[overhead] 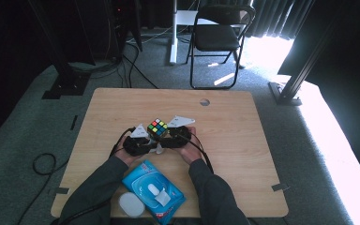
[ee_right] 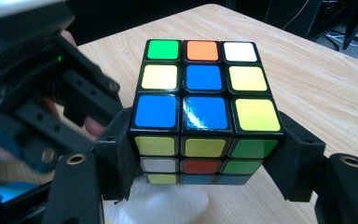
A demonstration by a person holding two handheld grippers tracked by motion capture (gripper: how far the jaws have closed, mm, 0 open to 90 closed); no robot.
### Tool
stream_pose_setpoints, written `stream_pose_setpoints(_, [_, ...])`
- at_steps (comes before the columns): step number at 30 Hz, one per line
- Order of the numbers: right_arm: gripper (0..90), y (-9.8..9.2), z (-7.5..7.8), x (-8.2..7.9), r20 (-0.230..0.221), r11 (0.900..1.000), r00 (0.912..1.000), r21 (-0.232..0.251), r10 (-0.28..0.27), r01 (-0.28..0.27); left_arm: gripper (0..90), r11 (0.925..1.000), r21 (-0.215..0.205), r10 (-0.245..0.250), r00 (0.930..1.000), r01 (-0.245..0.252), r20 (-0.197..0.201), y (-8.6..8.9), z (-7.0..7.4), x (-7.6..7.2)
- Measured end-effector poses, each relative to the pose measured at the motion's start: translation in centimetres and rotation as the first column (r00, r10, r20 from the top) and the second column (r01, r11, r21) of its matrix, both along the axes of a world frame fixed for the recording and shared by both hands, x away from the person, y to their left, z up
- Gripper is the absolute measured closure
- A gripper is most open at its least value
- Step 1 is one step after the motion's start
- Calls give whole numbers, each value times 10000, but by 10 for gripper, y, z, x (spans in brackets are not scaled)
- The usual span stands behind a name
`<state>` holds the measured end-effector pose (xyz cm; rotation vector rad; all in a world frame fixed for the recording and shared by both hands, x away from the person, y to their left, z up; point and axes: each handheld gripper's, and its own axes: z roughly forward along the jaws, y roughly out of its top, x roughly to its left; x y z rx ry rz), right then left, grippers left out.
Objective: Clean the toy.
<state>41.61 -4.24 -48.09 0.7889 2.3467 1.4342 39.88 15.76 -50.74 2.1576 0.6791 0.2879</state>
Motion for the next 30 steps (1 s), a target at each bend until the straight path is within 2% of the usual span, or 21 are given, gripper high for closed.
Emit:
stream_pose_setpoints(4, [343, 3, 1, 1, -6, 10000, 10000, 9, -46, 46, 788, 9995, 45, -313, 9995, 313, 17, -4, 0, -2])
stream_pose_setpoints(7, [343, 4, 2, 1, -19, 10000, 10000, 30, -52, 52, 785, 9996, 65, -267, 9996, 267, 65, -3, 0, -1])
stream_pose_setpoints(12, [343, 3, 2, 1, -4, 10000, 10000, 18, -19, 19, 786, 9988, -120, 486, 9985, -483, 260, 7, 1, 3])
stream_pose_setpoints(17, [343, 0, 3, 1, 14, 10000, 10000, 47, -16, 16, 785, 9890, -346, 1449, 9886, -1435, 404, 20, 3, 9])
stream_pose_setpoints(21, [343, -2, 2, 1, -12, 10000, 10000, 43, -58, 58, 785, 9833, -476, 1778, 9831, -1756, 444, 27, 4, 11])
stream_pose_setpoints(25, [343, -3, 2, 2, -43, 9999, 9999, 35, -100, 100, 785, 9842, -399, 1743, 9838, -1726, 427, 26, 4, 12])
stream_pose_setpoints(30, [343, -2, 0, 3, -115, 9998, 9997, 33, -197, 197, 785, 9899, -179, 1412, 9891, -1406, 417, 19, 3, 11])
